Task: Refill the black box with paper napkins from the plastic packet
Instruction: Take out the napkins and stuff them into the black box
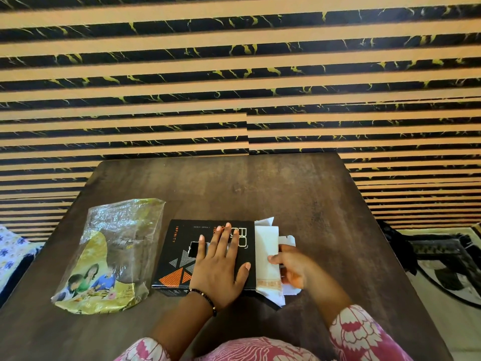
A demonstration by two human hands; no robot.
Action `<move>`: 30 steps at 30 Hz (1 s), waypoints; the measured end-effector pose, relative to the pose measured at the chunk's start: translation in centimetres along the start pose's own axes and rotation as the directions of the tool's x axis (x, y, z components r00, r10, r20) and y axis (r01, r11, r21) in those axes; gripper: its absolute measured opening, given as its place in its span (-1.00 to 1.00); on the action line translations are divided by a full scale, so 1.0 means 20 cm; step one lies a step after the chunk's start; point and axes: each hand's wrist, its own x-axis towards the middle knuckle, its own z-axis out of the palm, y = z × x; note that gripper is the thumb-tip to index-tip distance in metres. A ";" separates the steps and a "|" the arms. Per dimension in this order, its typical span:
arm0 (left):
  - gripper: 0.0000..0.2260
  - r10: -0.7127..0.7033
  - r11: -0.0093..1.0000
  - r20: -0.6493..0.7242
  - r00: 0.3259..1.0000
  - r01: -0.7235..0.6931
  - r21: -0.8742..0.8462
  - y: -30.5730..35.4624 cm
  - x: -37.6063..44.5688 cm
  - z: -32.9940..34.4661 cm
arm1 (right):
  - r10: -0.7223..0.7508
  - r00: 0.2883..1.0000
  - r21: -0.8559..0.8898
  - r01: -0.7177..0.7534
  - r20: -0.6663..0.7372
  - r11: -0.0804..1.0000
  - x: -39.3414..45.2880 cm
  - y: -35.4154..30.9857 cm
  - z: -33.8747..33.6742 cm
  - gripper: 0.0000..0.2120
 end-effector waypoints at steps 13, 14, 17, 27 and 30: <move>-0.42 -0.016 0.997 0.019 1.000 0.015 0.070 -0.01 0.00 0.02 | -0.114 0.993 -0.175 0.116 0.023 0.978 0.03 0.03 0.18 -0.76; -0.42 -0.017 0.997 0.017 1.000 0.015 0.078 -0.01 0.00 0.02 | -0.120 0.993 -0.225 0.117 -0.002 0.967 0.02 0.04 0.15 -0.74; -0.43 -0.013 0.997 -0.004 1.000 0.013 0.078 -0.01 0.00 0.02 | -0.069 0.997 -0.214 0.073 0.026 0.974 0.00 0.06 0.08 -0.76; -0.40 -0.016 1.000 0.021 1.000 0.015 0.021 -0.01 0.00 0.01 | -0.066 0.996 -0.149 0.074 0.057 0.986 0.02 0.11 0.20 -0.89; -0.37 -0.007 1.000 0.025 1.000 0.007 0.006 -0.01 0.00 -0.01 | -0.053 0.995 -0.114 0.062 0.080 0.992 0.02 0.13 0.23 -0.81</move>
